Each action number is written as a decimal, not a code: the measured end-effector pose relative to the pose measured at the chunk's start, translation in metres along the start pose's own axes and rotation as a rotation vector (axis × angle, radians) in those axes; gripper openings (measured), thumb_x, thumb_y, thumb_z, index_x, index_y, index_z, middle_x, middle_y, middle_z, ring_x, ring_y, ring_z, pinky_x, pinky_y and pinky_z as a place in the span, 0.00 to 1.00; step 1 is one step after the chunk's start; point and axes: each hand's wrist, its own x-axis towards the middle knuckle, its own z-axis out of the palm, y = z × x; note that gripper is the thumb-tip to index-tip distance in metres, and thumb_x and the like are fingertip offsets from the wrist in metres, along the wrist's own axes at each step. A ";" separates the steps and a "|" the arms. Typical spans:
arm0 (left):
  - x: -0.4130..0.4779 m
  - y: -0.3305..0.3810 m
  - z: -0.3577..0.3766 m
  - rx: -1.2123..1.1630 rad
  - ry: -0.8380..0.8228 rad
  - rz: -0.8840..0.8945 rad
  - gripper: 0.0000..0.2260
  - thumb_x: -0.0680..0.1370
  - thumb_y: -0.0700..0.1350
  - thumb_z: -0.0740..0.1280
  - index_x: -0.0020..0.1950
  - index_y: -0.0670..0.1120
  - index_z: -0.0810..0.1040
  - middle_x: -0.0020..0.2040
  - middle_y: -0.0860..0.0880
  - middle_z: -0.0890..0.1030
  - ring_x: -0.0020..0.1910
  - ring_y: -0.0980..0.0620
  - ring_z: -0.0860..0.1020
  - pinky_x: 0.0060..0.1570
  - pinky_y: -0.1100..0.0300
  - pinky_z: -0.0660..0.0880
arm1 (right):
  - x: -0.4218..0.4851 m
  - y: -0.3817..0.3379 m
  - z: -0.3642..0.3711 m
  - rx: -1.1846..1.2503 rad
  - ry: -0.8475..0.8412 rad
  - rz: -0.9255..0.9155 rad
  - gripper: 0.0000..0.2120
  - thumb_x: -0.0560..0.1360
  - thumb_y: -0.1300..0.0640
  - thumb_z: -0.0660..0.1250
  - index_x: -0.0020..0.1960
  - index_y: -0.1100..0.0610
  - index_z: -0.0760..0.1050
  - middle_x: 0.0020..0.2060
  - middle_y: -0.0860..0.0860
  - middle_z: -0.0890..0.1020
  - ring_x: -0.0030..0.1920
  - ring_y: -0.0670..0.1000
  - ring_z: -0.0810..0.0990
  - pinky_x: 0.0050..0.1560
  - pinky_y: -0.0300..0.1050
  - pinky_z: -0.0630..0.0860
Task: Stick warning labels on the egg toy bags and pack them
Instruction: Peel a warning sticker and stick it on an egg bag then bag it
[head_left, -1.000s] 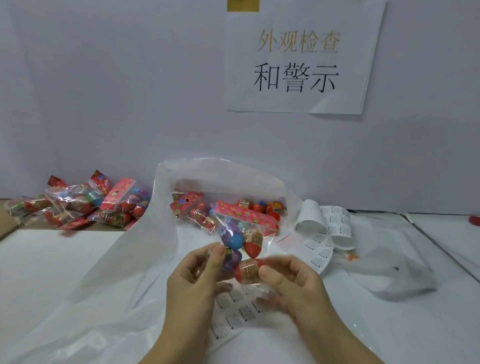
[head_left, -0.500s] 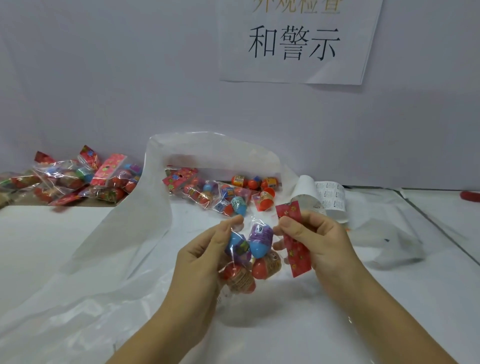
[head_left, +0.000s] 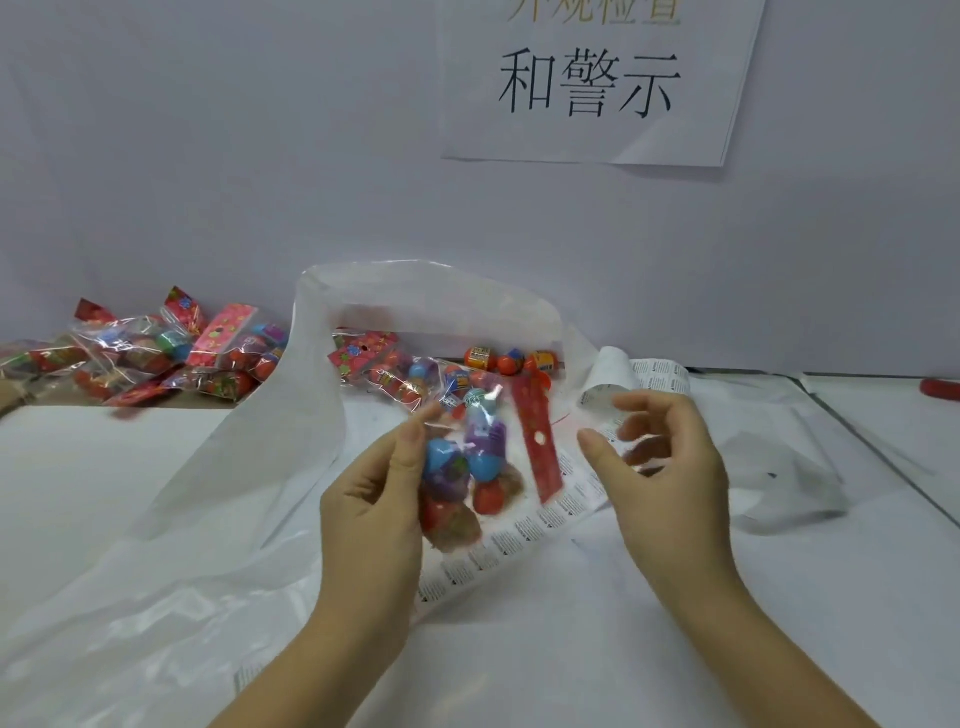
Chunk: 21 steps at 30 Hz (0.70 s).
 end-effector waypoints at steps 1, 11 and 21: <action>0.002 0.001 -0.003 0.047 0.023 0.126 0.09 0.74 0.55 0.65 0.47 0.64 0.85 0.40 0.54 0.86 0.33 0.57 0.82 0.29 0.64 0.78 | -0.004 -0.002 0.002 0.031 -0.011 0.007 0.11 0.69 0.53 0.75 0.46 0.45 0.75 0.37 0.46 0.80 0.34 0.42 0.77 0.33 0.33 0.74; -0.005 -0.003 -0.004 0.786 -0.630 0.743 0.32 0.76 0.45 0.69 0.77 0.41 0.61 0.75 0.47 0.69 0.74 0.45 0.67 0.70 0.50 0.68 | -0.033 -0.013 0.029 0.873 -0.541 0.568 0.27 0.66 0.48 0.73 0.62 0.56 0.76 0.53 0.57 0.84 0.50 0.56 0.84 0.46 0.51 0.82; 0.014 0.007 -0.015 0.175 -0.442 -0.246 0.22 0.67 0.59 0.75 0.59 0.55 0.81 0.54 0.48 0.84 0.46 0.53 0.85 0.38 0.66 0.78 | -0.024 -0.010 0.022 0.755 -0.576 0.492 0.24 0.62 0.51 0.75 0.58 0.51 0.78 0.50 0.56 0.85 0.46 0.58 0.85 0.33 0.49 0.81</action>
